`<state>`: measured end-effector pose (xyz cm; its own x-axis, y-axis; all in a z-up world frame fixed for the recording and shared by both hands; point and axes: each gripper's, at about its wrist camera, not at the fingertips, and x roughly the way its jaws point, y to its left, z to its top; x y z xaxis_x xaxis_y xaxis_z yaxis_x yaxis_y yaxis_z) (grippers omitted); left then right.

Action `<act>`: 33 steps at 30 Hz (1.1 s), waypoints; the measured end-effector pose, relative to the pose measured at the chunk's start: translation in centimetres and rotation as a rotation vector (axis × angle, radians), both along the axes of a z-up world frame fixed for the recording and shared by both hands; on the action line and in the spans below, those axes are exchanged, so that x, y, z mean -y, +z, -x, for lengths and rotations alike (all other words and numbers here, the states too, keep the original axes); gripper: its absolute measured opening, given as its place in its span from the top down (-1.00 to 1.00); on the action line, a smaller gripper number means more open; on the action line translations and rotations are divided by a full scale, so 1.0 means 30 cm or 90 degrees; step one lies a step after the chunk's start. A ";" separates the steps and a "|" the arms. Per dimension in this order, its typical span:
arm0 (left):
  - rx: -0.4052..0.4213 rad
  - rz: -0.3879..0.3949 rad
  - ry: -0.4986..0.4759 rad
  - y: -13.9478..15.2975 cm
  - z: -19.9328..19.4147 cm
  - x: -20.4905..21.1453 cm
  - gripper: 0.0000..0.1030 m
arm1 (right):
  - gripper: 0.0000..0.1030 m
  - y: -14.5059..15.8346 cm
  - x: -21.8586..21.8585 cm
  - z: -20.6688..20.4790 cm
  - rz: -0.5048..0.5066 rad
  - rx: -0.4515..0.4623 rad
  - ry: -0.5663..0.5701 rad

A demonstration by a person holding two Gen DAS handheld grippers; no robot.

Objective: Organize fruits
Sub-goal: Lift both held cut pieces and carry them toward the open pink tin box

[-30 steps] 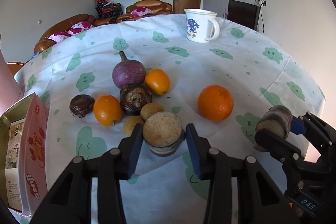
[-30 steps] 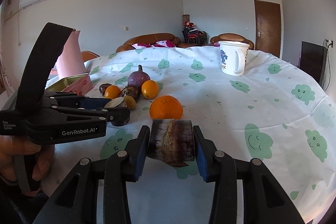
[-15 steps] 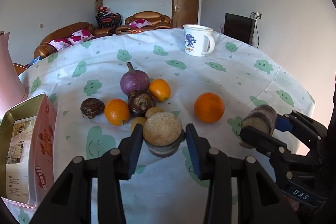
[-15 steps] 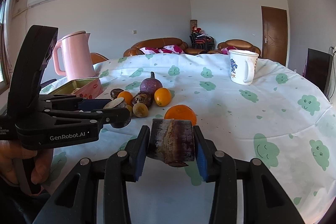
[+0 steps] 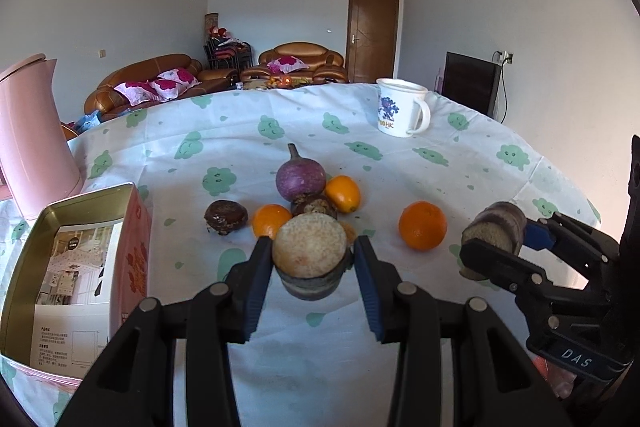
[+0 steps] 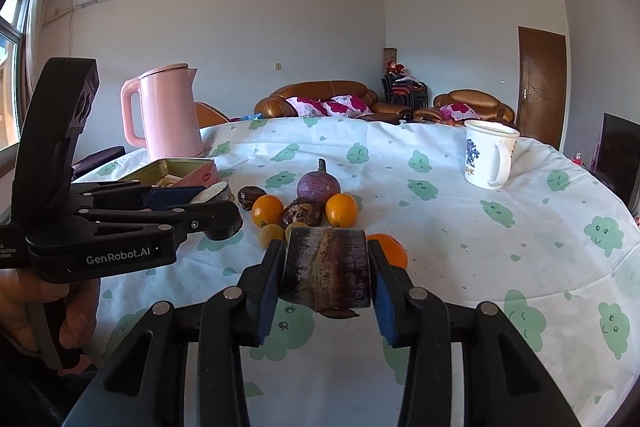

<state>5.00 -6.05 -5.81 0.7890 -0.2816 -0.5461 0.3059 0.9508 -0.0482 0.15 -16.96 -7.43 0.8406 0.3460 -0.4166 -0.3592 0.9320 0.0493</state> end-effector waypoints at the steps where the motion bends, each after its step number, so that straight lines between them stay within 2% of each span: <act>1: 0.002 0.003 0.004 0.003 0.001 -0.009 0.17 | 0.17 0.007 -0.006 -0.004 0.002 0.003 0.004; 18: 0.035 0.015 0.051 0.049 0.026 -0.110 0.17 | 0.17 0.109 -0.101 -0.033 0.030 0.045 0.067; 25: 0.051 0.016 0.065 0.069 0.041 -0.137 0.17 | 0.36 0.158 -0.140 -0.043 0.042 0.066 0.091; 30: 0.046 0.021 0.071 0.062 0.039 -0.157 0.17 | 0.43 0.139 -0.152 -0.082 0.049 0.044 0.074; 33: 0.043 0.023 0.075 0.057 0.034 -0.168 0.17 | 0.42 0.104 -0.112 -0.091 0.008 0.015 0.070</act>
<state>3.99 -1.02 -4.09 0.8525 -0.2030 -0.4817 0.1957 0.9784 -0.0659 2.87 -13.61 -4.31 0.8074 0.4317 -0.4021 -0.4605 0.8872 0.0277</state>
